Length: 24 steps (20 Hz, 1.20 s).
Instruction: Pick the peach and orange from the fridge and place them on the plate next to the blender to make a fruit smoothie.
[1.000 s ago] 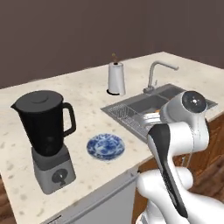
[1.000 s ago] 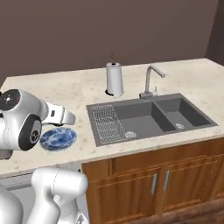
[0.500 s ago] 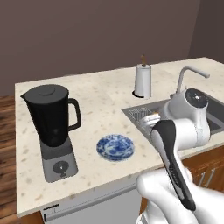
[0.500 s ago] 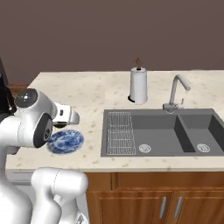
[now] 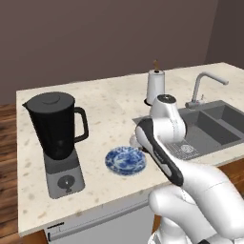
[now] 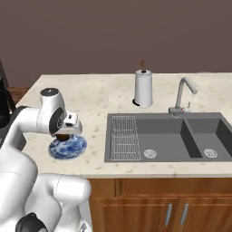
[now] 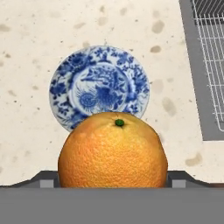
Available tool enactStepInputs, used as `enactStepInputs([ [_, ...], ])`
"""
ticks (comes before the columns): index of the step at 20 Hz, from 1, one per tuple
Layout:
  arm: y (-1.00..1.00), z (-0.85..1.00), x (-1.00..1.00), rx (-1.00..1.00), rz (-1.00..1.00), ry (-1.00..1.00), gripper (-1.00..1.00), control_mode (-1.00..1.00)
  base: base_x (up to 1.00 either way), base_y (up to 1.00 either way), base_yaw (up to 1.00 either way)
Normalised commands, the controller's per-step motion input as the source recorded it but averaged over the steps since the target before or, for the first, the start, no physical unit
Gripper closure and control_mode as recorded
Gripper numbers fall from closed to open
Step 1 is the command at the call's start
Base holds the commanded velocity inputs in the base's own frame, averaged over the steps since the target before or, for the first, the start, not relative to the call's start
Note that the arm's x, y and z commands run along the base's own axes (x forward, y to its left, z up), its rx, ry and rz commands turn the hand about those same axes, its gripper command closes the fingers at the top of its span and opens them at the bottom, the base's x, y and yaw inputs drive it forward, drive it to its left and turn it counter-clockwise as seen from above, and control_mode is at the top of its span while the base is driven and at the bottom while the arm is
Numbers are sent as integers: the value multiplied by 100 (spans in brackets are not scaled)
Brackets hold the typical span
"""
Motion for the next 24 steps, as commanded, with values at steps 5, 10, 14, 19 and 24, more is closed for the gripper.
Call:
enactStepInputs([
  [5, 9, -64, 43, 2, 0, 10, 100, -100, 0, 0, 0],
  [10, 18, -74, 80, 0, 0, 0, 100, -100, 0, 0, 0],
  [14, 27, -74, 84, 0, 0, 0, 100, -100, 0, 0, 0],
  [19, 23, -42, 55, -1, 0, 0, -100, -100, 0, 0, 0],
  [24, 6, 4, 5, 0, 0, 0, -100, -100, 0, 0, 0],
])
